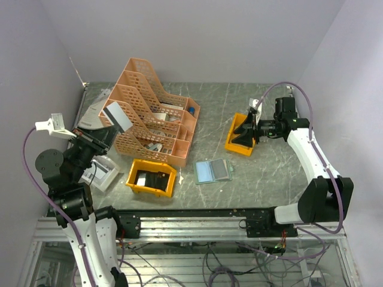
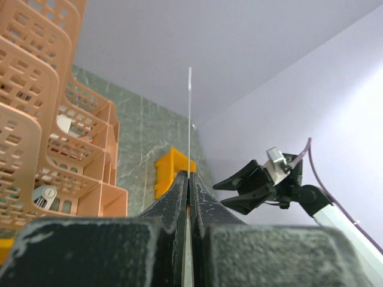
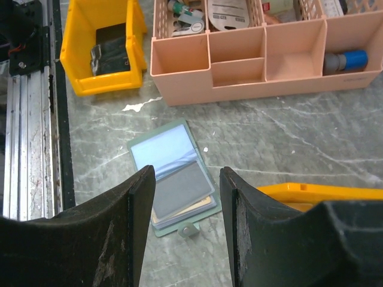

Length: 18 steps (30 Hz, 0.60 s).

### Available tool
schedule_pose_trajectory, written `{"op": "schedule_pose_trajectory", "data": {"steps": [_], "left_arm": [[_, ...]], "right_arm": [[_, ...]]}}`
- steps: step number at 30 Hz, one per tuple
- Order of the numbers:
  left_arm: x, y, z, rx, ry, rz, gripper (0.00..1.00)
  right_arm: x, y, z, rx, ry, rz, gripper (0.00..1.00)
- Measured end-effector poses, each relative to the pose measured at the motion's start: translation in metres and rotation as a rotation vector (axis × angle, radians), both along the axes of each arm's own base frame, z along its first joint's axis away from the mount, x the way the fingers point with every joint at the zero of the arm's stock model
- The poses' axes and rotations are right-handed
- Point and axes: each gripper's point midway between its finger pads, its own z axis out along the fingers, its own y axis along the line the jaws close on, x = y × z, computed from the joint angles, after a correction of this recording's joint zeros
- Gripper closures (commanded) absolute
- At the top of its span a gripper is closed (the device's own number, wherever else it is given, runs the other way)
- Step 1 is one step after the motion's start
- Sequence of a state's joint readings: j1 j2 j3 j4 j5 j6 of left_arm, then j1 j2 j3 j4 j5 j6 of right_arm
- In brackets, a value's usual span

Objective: Put the credit cards into the card holder
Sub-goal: Pick up the credit card from the storage box.

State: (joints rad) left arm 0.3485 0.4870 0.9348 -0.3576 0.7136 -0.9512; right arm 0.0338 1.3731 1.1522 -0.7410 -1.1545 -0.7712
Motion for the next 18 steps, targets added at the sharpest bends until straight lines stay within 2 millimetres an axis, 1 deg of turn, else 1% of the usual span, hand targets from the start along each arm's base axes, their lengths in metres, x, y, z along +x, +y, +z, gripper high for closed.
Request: {"op": "schedule_pose_trajectory", "data": {"steps": [1,4,9,11,12,13,14,16,18], "left_arm": [[0.001,0.000,0.005,-0.002,-0.017,-0.001,0.93],[0.003,0.000,0.009,-0.018,-0.038,-0.005,0.93],[0.018,0.002,-0.002,-0.056,-0.009,-0.025,0.93],[0.028,-0.004,-0.005,-0.065,0.010,-0.061,0.93],[0.033,-0.012,-0.007,-0.065,0.025,-0.097,0.93],[0.036,-0.021,-0.008,-0.063,0.038,-0.135,0.93],[0.039,-0.036,-0.010,-0.056,0.050,-0.181,0.93],[0.037,-0.088,-0.015,-0.020,0.076,-0.341,0.93],[0.023,-0.149,-0.023,0.051,0.095,-0.499,0.93]], "right_arm": [[0.002,0.000,-0.002,0.003,0.013,-0.002,0.53],[0.005,0.001,-0.006,0.009,0.032,-0.009,0.52],[0.007,0.002,-0.010,0.017,0.044,-0.016,0.53],[0.008,0.002,-0.012,0.020,0.053,-0.017,0.53],[0.008,0.002,-0.013,0.021,0.058,-0.018,0.53],[0.009,0.002,-0.015,0.021,0.065,-0.019,0.53],[0.010,0.002,-0.018,0.021,0.074,-0.019,0.52],[0.011,0.002,-0.023,0.020,0.094,-0.019,0.52],[0.012,0.002,-0.028,0.018,0.113,-0.021,0.52]]}}
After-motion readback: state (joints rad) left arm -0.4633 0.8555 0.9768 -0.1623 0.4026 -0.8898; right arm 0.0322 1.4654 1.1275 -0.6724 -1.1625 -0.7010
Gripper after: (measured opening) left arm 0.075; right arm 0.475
